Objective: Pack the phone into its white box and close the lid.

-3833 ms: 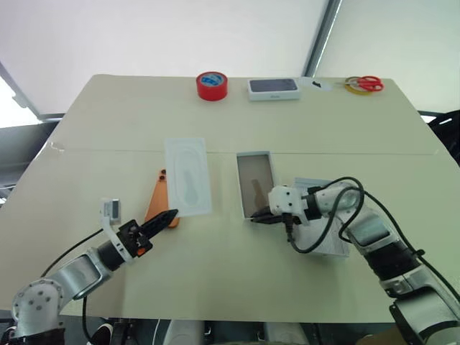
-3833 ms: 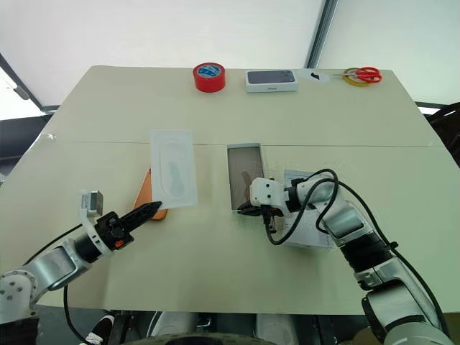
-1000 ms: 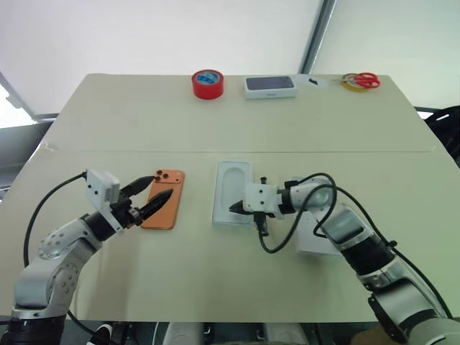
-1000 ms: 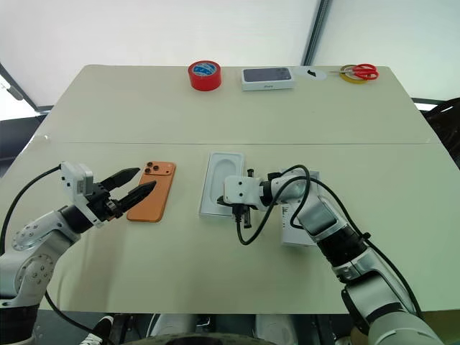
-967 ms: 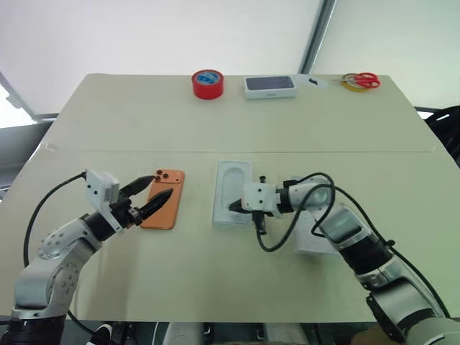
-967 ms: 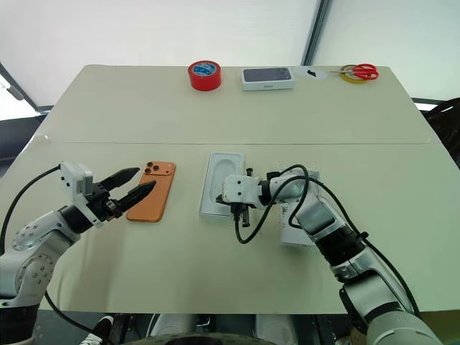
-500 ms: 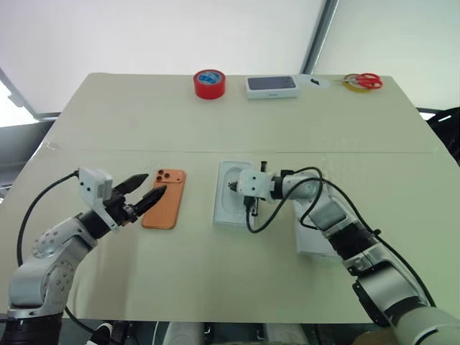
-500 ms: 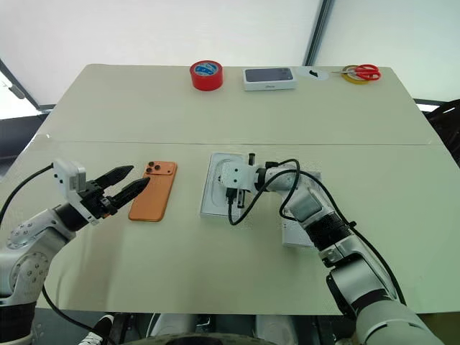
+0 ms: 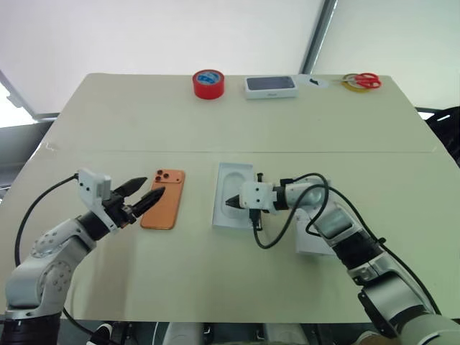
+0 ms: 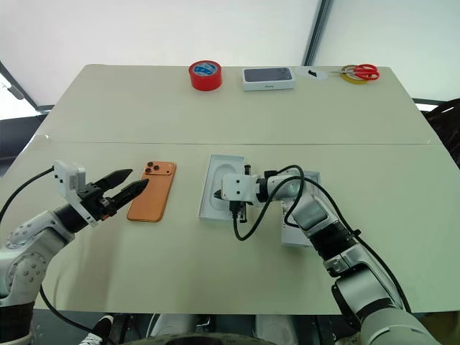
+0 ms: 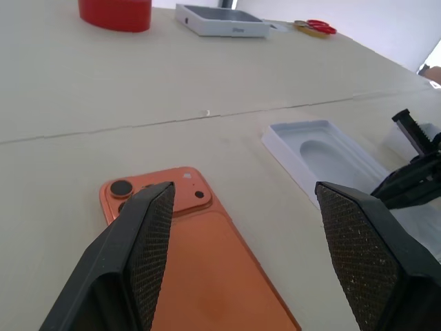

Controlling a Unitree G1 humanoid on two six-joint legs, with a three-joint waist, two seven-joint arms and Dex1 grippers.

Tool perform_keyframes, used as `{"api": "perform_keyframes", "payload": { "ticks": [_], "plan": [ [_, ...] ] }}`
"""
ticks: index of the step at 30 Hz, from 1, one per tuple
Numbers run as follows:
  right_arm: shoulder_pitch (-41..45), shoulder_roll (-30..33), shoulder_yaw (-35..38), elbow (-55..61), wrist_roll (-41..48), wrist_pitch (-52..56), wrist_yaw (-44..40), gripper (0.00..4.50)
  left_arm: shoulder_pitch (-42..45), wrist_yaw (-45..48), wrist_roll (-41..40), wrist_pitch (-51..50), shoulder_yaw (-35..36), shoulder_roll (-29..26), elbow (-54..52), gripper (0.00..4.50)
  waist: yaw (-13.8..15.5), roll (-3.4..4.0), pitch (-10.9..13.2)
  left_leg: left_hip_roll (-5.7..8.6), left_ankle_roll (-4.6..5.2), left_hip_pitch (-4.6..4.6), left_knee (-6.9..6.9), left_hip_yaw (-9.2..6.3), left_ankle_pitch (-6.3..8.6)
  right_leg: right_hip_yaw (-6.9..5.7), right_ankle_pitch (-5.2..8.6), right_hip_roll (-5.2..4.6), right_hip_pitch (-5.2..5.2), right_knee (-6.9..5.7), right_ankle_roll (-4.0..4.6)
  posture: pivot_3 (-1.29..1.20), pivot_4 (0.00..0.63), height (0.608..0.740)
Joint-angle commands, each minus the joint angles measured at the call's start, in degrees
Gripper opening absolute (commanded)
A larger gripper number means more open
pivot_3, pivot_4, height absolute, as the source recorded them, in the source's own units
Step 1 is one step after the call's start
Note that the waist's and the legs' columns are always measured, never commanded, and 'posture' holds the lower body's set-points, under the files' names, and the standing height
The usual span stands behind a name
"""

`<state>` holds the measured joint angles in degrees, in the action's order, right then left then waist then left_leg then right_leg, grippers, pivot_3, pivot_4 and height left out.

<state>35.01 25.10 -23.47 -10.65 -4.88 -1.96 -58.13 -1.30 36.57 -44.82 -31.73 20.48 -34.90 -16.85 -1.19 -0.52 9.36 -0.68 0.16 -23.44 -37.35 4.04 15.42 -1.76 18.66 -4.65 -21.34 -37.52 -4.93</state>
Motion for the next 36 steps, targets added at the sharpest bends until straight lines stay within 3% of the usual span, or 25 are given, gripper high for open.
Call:
{"api": "perform_keyframes", "payload": {
  "ticks": [1,7,14,24,36],
  "plan": [
    [4.0,-3.9,4.0,0.3,3.8,2.6,2.4,0.07,1.5,-1.1,-6.9,-7.7,6.4,-3.1,3.3,3.43,-0.3,-0.01,0.0,0.0,-0.01,0.0,-0.01,0.0,0.0,0.0,0.0,0.0,-0.01,-0.01,0.0,0.0,0.15,0.73],
    [11.0,-12.8,2.8,-3.7,3.5,5.7,5.7,0.07,5.2,1.6,-12.9,-17.5,11.5,-8.3,15.3,3.43,-1.1,-0.02,0.0,0.0,-0.07,0.01,-0.02,-0.02,-0.05,-0.04,0.0,0.02,-0.1,-0.26,0.0,0.0,0.15,0.73],
    [17.8,-21.1,-5.9,-16.7,-4.8,7.1,7.3,0.07,9.9,7.1,-9.4,-21.7,5.5,-10.5,23.6,3.43,-1.3,-0.13,0.0,0.02,-0.07,0.0,-0.04,0.01,-0.05,-0.07,0.01,0.02,-0.2,-0.45,0.01,0.0,0.15,0.73],
    [20.4,-22.7,-10.6,-25.3,-12.6,5.4,8.5,0.07,12.9,14.7,-0.5,-20.9,-4.8,-11.1,29.6,3.43,-1.4,-0.15,0.0,0.03,-0.1,-0.03,0.02,0.1,-0.06,-0.05,0.01,0.0,-0.34,-0.5,0.01,0.0,0.15,0.73],
    [18.9,-23.2,-9.4,-23.4,-12.5,6.6,7.7,0.07,16.6,16.3,3.2,-24.5,-10.4,-4.7,31.9,3.43,-1.1,-0.1,-0.2,0.06,-0.12,0.0,-0.01,0.11,-0.06,-0.05,0.01,-0.06,-0.3,-0.57,0.01,0.0,0.15,0.73]
  ]
}}
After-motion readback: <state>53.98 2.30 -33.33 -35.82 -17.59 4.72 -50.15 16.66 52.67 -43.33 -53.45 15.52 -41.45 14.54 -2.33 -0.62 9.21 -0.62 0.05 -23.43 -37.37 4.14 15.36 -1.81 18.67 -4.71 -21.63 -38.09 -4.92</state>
